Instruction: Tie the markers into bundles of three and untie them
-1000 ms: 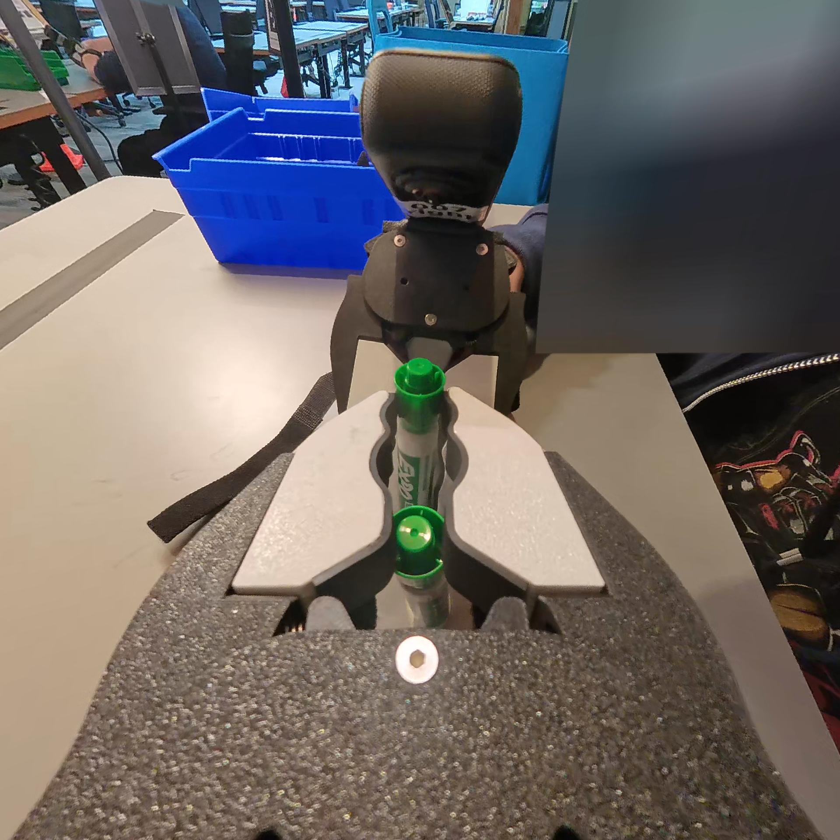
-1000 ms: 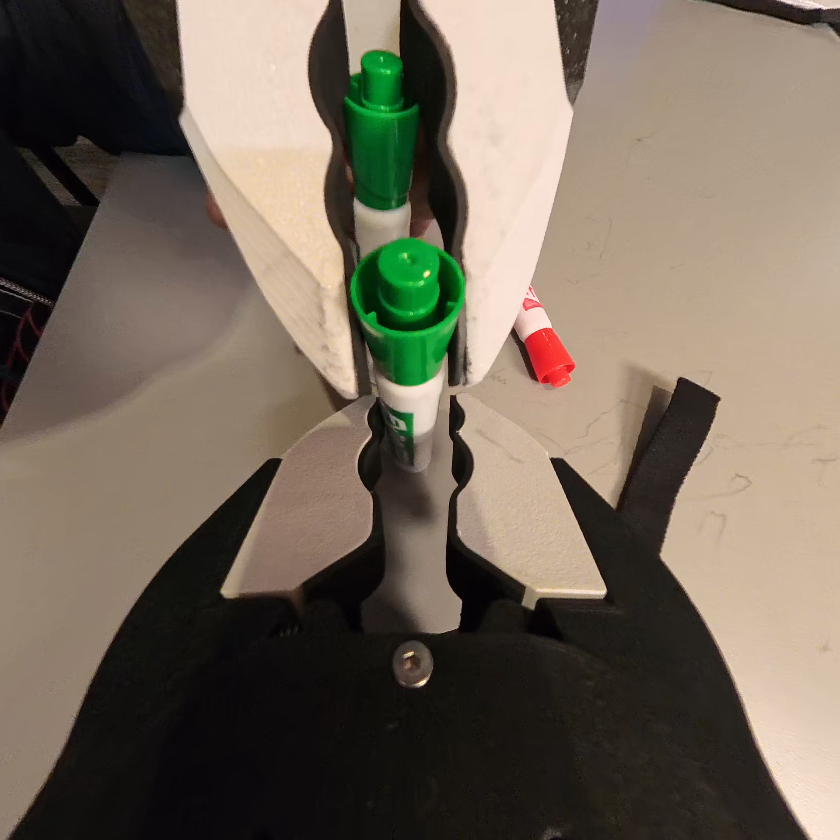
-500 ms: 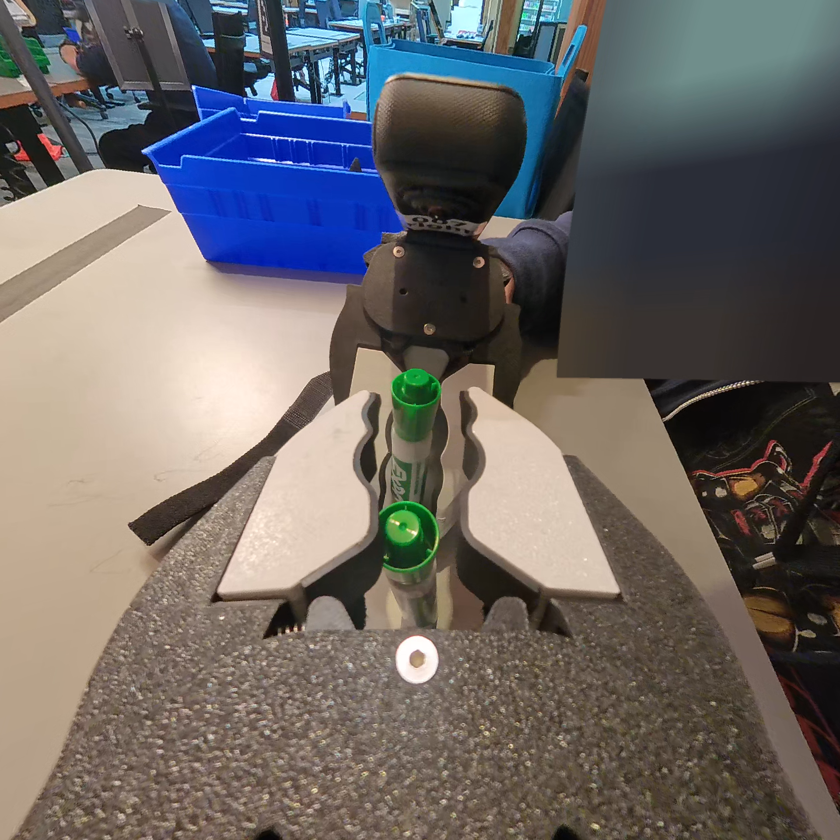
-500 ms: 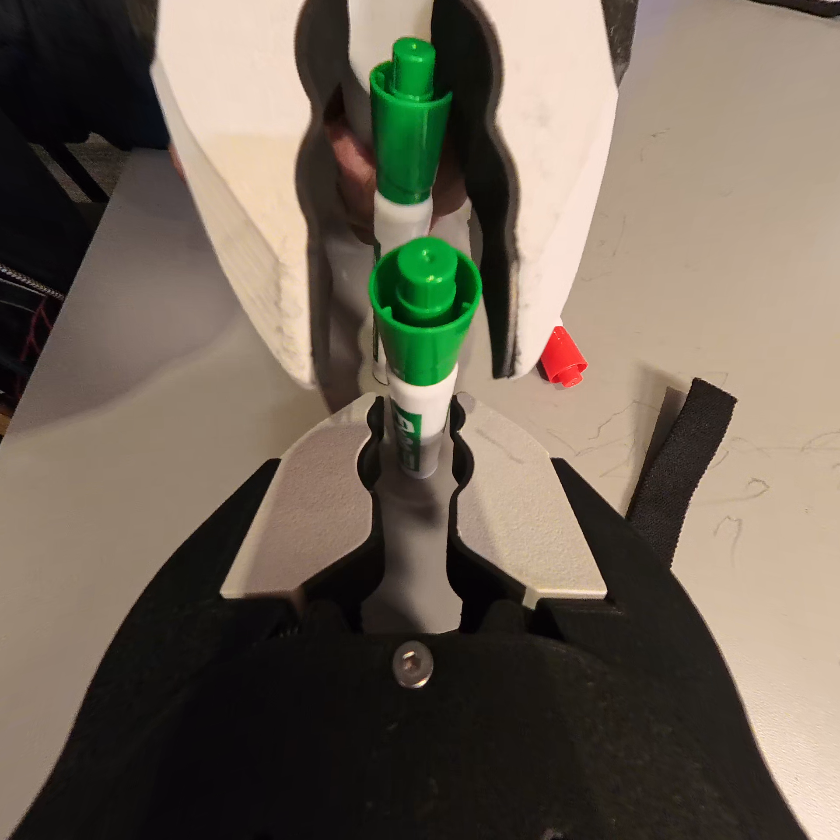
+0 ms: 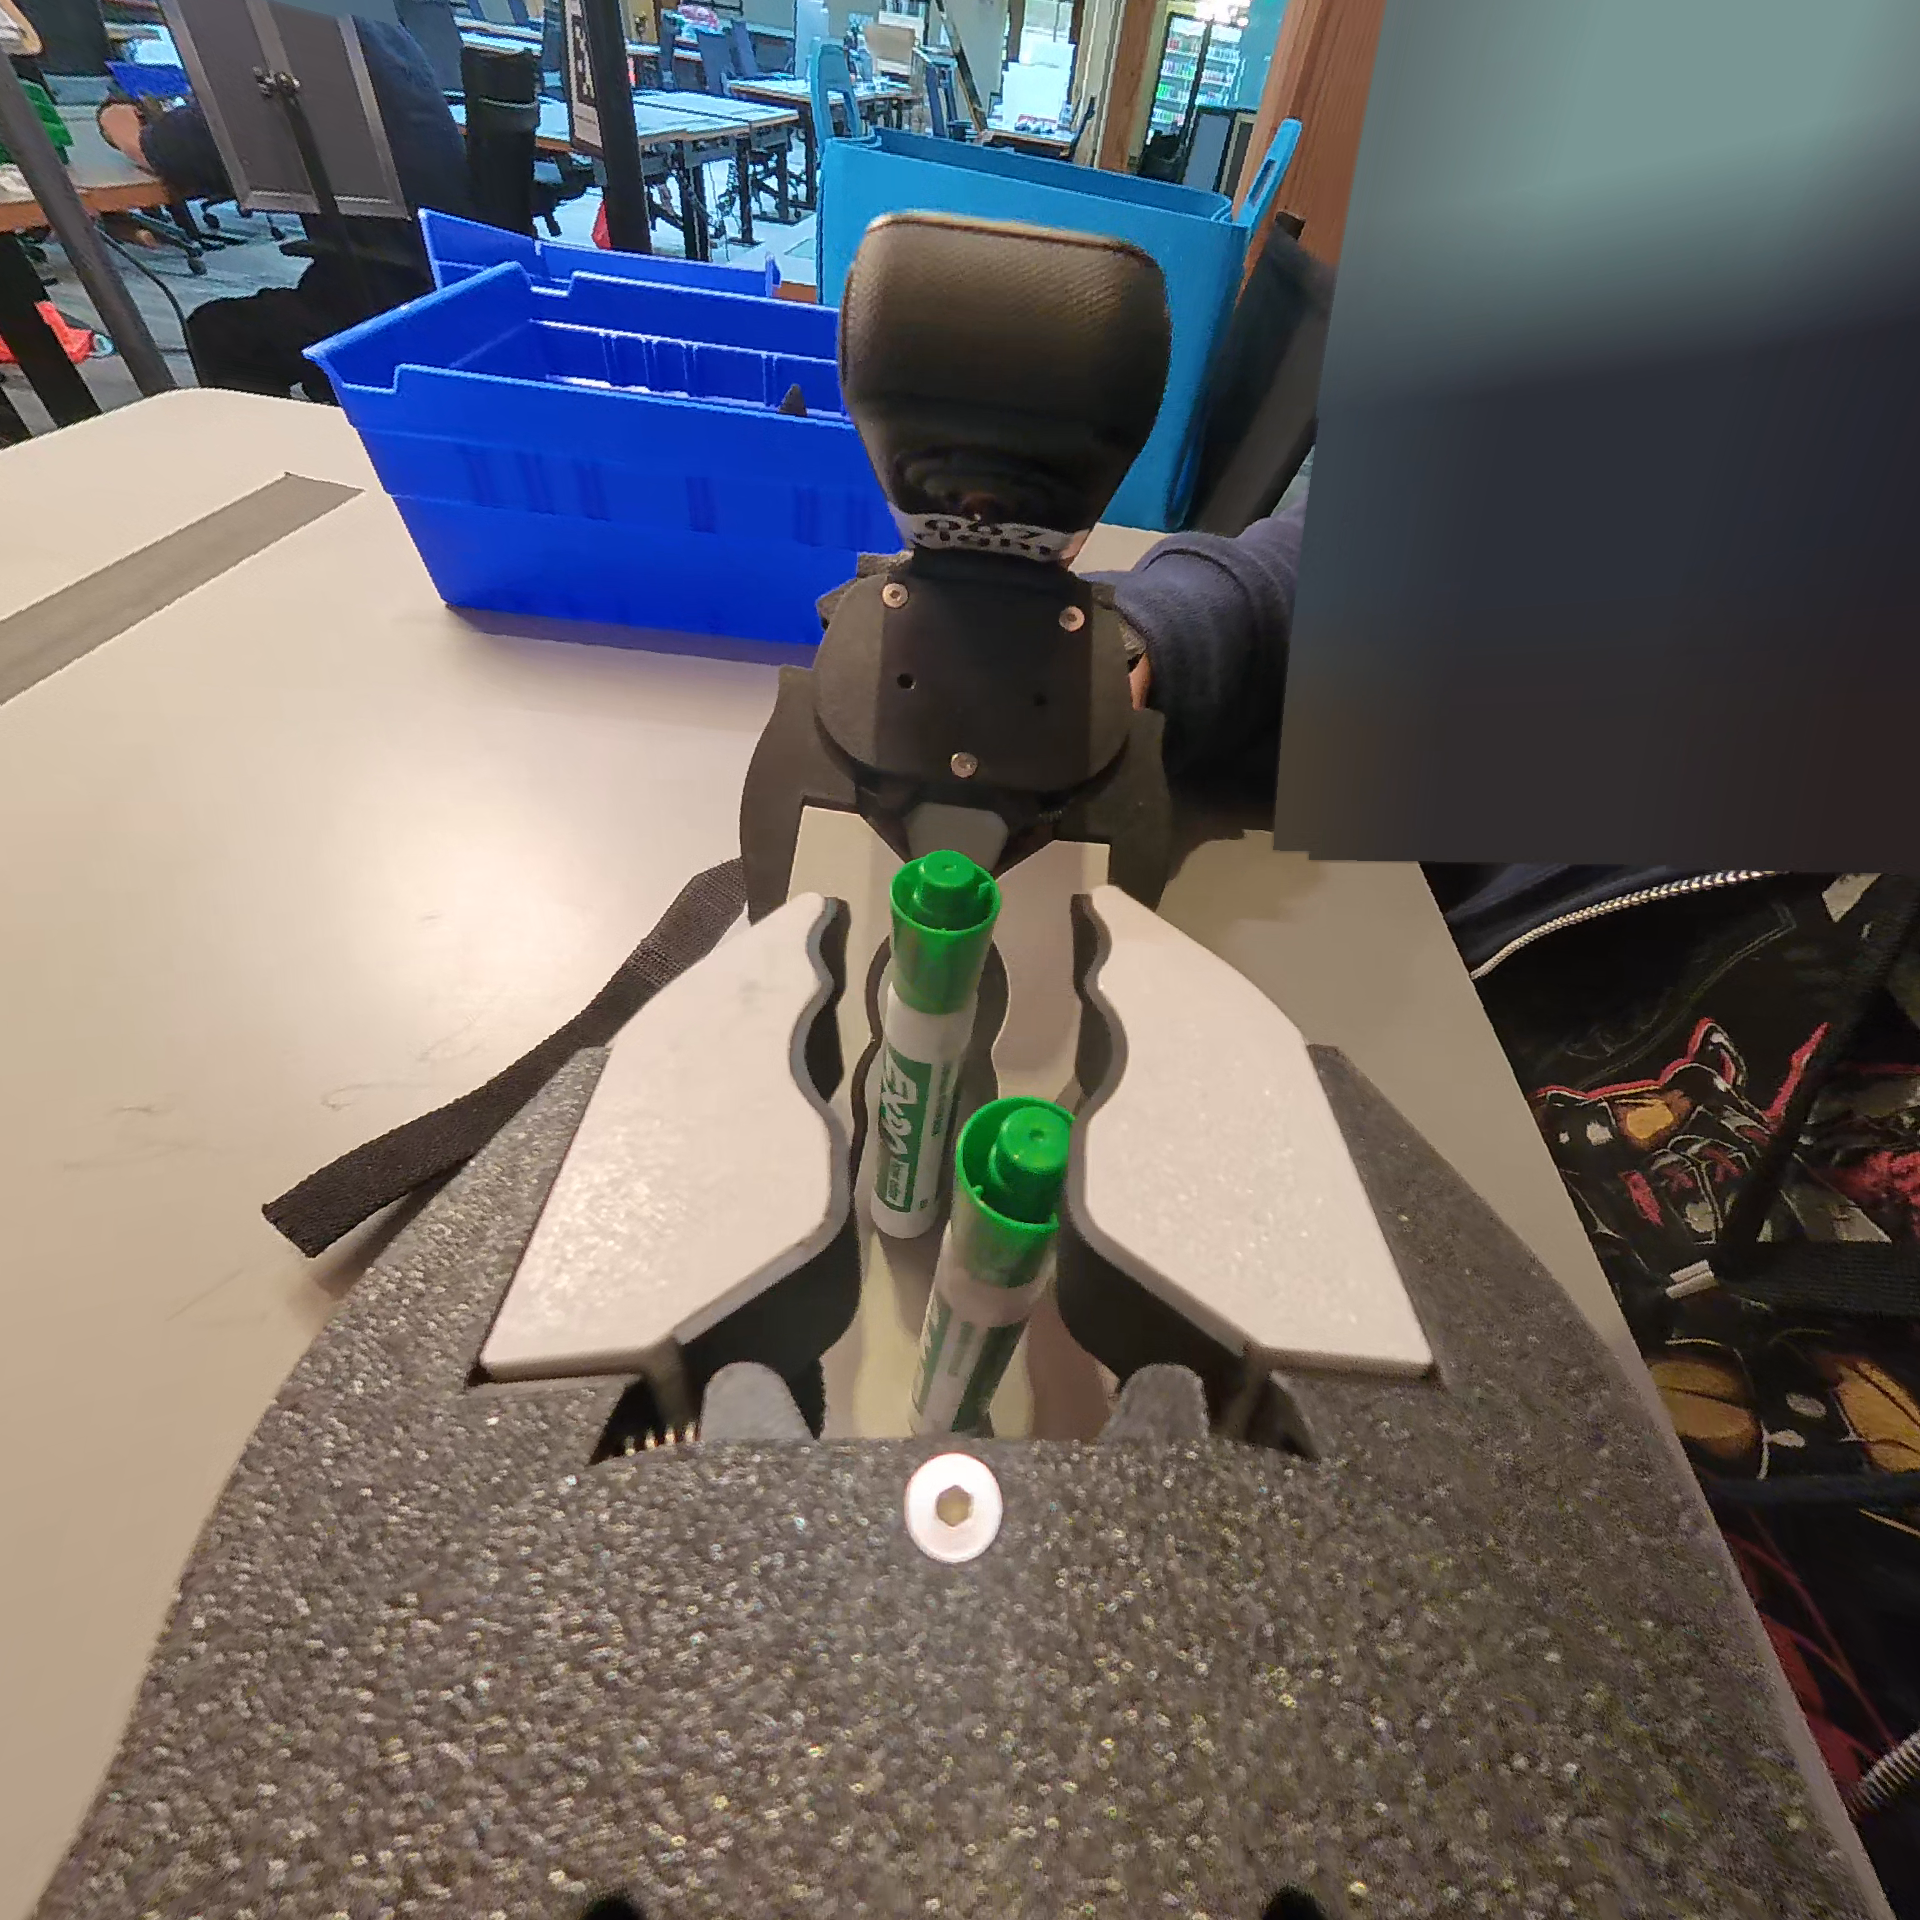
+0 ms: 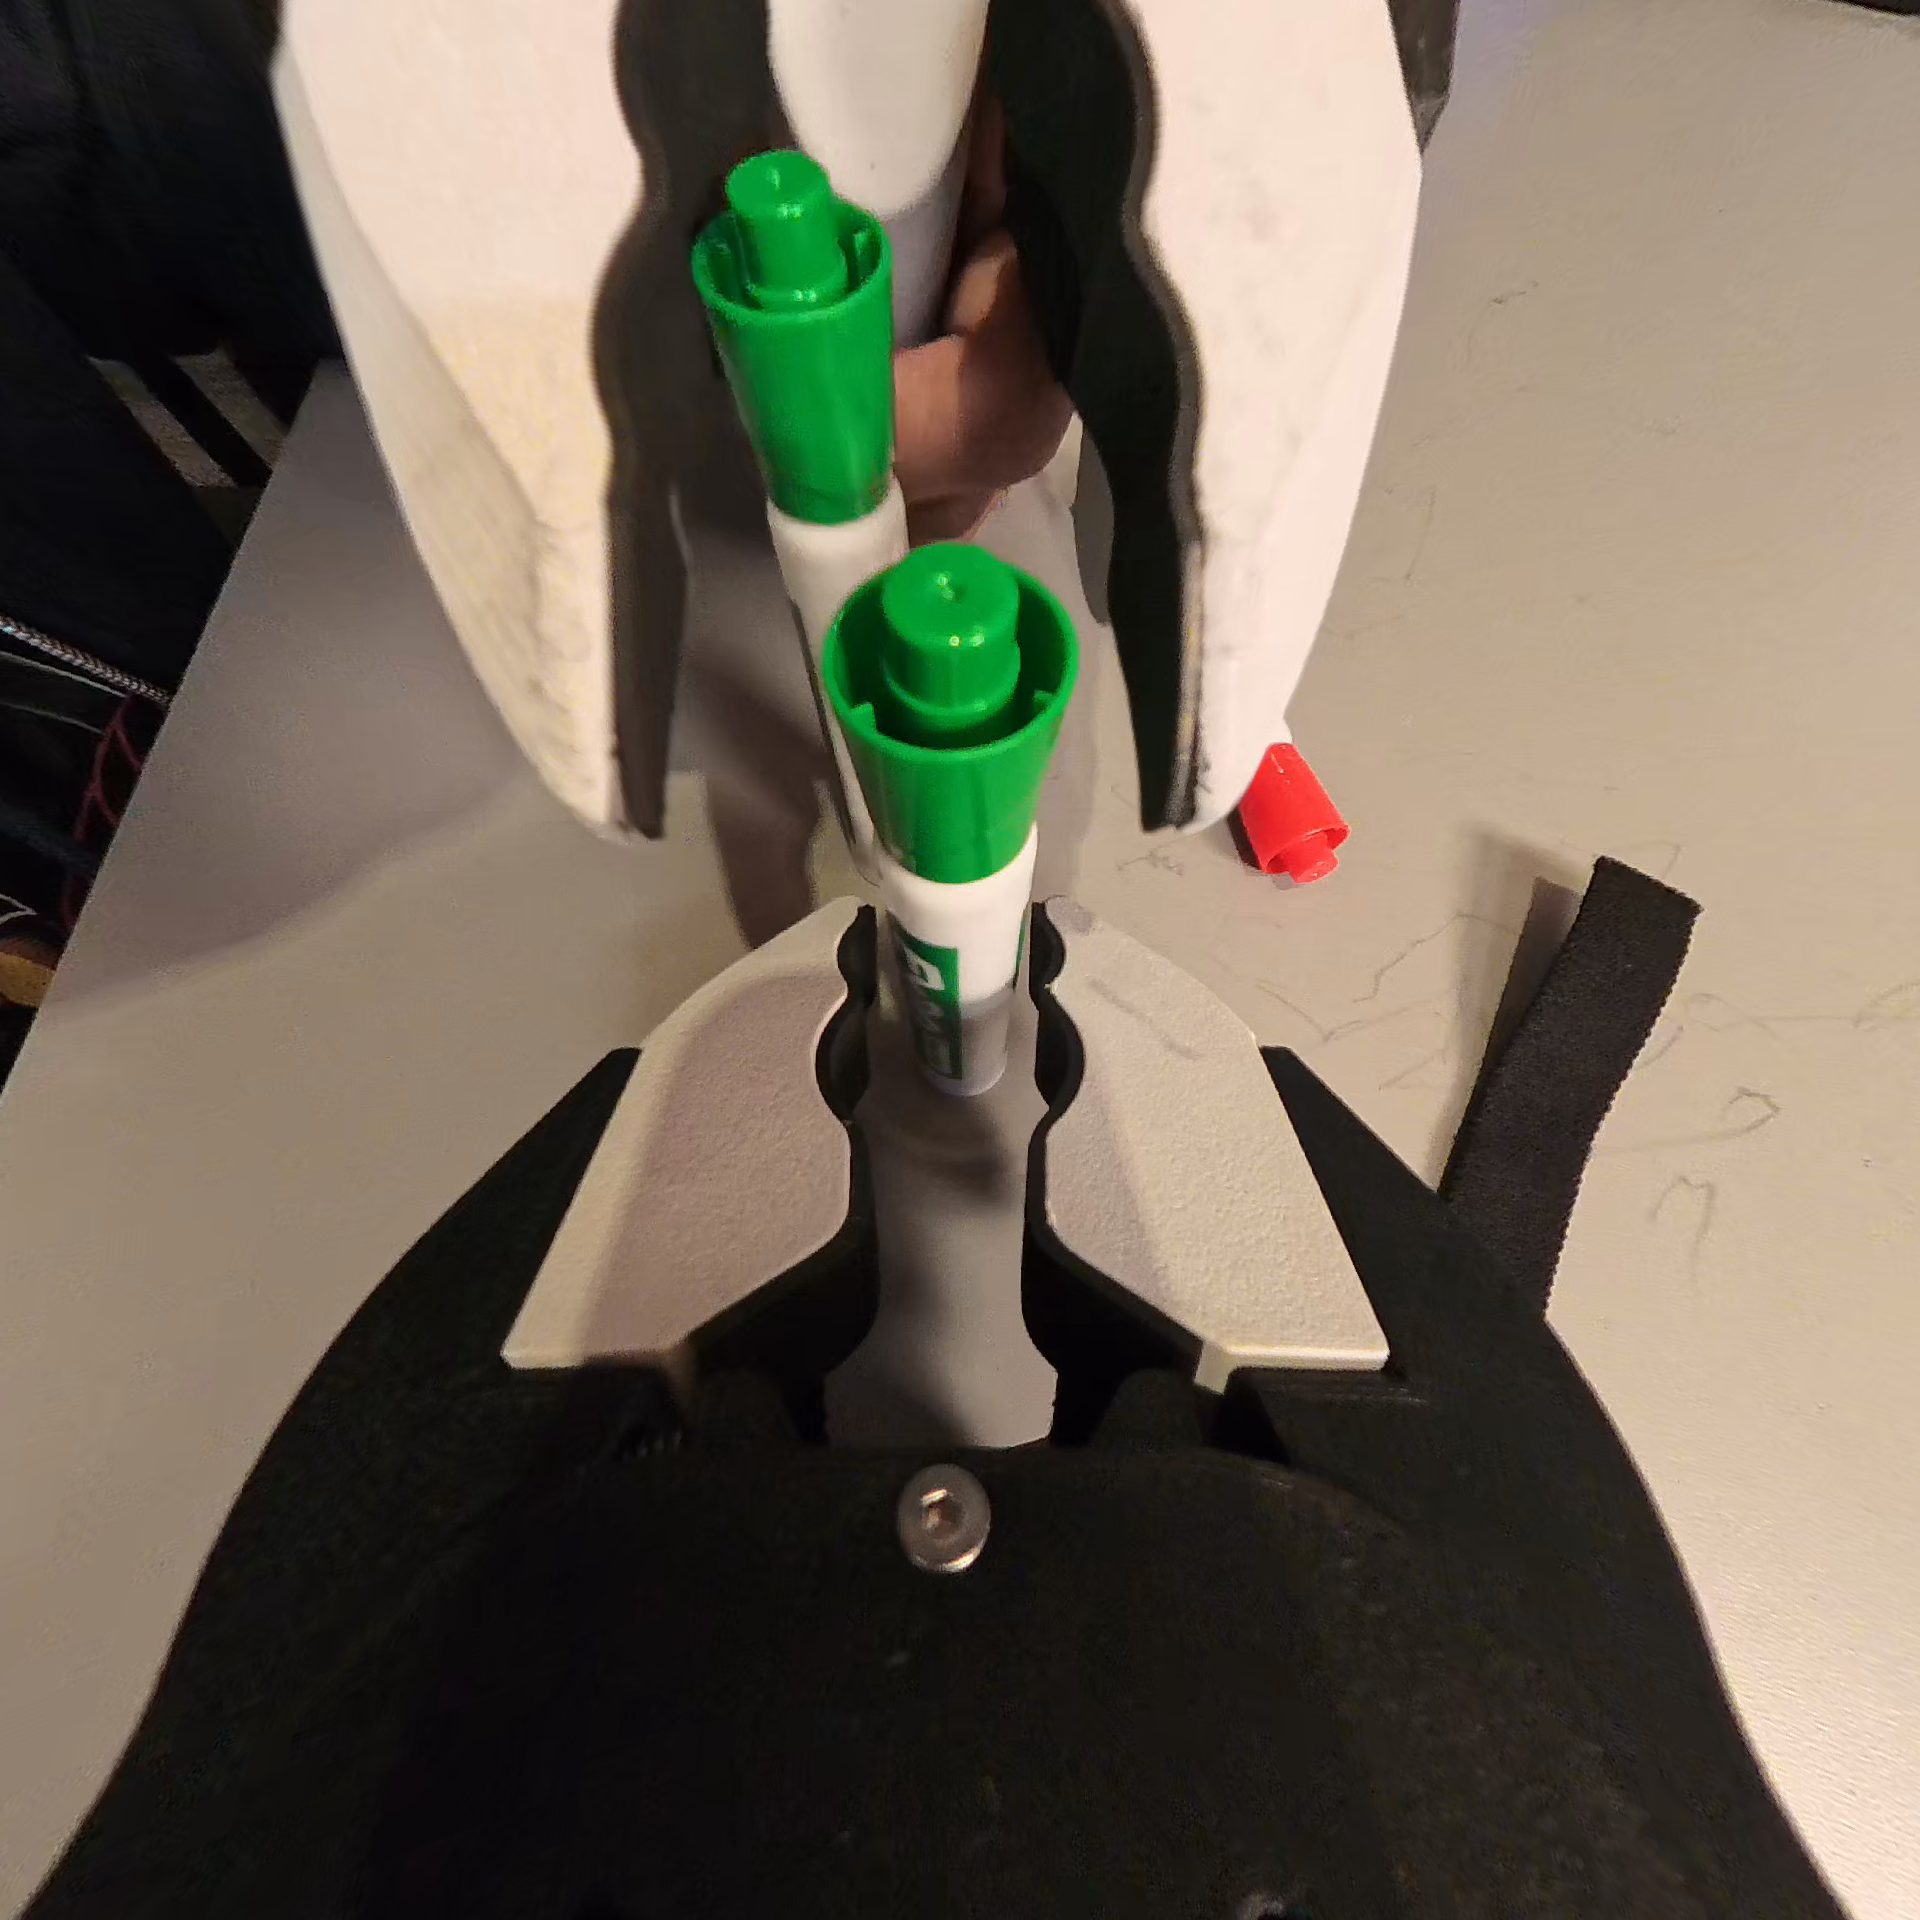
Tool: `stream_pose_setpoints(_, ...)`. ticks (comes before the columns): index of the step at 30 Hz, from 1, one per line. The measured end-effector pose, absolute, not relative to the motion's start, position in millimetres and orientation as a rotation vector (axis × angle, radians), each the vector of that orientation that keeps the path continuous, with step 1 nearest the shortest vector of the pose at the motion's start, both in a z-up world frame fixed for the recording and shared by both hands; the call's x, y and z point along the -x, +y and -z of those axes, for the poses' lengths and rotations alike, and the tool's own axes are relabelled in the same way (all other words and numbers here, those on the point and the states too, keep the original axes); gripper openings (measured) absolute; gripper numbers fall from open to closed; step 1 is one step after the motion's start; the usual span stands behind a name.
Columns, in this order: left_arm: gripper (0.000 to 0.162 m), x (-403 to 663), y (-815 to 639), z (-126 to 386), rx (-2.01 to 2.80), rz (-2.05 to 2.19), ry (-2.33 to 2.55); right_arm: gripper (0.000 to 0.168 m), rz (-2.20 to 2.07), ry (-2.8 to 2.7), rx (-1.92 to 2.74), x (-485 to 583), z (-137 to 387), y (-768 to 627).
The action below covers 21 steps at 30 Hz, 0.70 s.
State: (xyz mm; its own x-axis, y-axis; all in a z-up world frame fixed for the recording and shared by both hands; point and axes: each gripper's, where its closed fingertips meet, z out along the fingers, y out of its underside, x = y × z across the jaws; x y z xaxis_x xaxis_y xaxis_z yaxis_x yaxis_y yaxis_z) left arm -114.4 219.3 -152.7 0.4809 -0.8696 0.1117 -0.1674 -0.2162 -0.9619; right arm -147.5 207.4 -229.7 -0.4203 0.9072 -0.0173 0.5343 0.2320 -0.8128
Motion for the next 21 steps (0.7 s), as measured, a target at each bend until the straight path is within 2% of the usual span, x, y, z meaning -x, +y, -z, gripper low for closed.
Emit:
stream_pose_setpoints(9, 0.066, 144.5, 191.7, 134.5, 1.647, 0.922, 1.036, 0.030, -1.078, -2.062, 1.332, 143.7, 231.2, 207.7)
stream_pose_setpoints(19, 0.034, 170.9, 177.3, 223.1, 2.056, 0.764, 1.294, 0.030, -1.030, -2.102, 1.352, 133.9, 238.5, 219.8)
stream_pose_setpoints(21, 0.032, 166.3, 176.5, 233.9, 2.092, 0.762, 1.317, 0.030, -1.016, -2.114, 1.348, 133.2, 240.1, 219.5)
